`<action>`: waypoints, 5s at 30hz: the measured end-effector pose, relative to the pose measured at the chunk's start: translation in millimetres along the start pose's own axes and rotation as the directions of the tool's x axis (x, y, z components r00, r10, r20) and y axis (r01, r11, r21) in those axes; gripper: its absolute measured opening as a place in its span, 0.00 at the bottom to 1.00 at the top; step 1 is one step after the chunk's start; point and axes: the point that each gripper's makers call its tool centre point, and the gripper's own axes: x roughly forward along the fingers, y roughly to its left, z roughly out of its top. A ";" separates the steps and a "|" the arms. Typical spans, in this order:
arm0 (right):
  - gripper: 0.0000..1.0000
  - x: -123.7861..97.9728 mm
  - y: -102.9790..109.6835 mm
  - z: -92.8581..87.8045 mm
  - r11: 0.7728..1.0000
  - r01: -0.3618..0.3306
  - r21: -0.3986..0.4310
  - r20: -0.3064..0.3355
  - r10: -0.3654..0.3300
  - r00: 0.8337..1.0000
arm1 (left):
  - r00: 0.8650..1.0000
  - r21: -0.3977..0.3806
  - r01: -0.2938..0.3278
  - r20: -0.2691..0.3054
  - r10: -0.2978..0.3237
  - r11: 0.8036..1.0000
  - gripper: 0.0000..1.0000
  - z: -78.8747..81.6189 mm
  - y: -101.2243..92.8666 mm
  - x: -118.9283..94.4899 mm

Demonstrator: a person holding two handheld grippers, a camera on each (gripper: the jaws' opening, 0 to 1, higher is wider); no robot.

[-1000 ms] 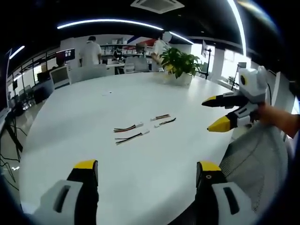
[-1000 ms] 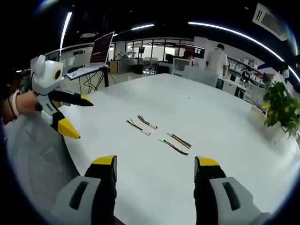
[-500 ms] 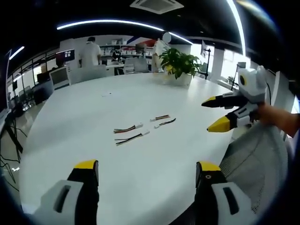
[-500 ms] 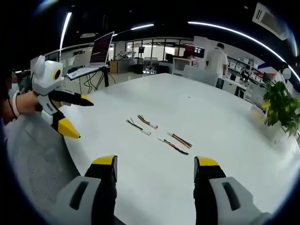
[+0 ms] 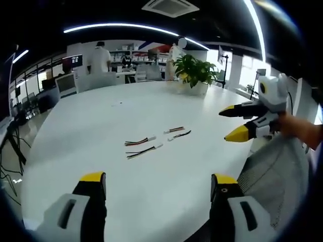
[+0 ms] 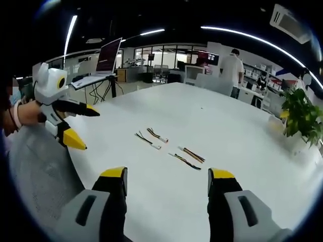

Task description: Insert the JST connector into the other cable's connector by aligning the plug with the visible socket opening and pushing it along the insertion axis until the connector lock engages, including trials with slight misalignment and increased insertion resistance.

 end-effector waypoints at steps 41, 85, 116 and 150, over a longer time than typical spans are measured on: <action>0.61 -17.0 -41.4 42.6 0.997 -0.007 0.083 0.127 -0.004 0.992 | 0.995 -0.006 0.009 0.101 -0.008 1.000 0.83 40.3 16.3 -4.5; 0.51 13.5 -63.1 59.2 0.996 -0.055 -0.068 0.129 0.064 0.990 | 0.988 0.041 0.053 0.143 -0.058 0.998 0.83 77.3 39.3 28.4; 0.39 37.0 -61.5 53.2 0.990 -0.116 -0.084 0.113 0.125 0.986 | 0.975 -0.030 0.131 0.184 -0.123 0.991 0.81 80.2 42.1 52.8; 0.28 73.0 -56.2 36.4 0.966 -0.206 -0.156 0.046 0.216 0.975 | 0.934 0.111 0.218 0.263 -0.240 0.970 0.60 89.7 43.7 87.1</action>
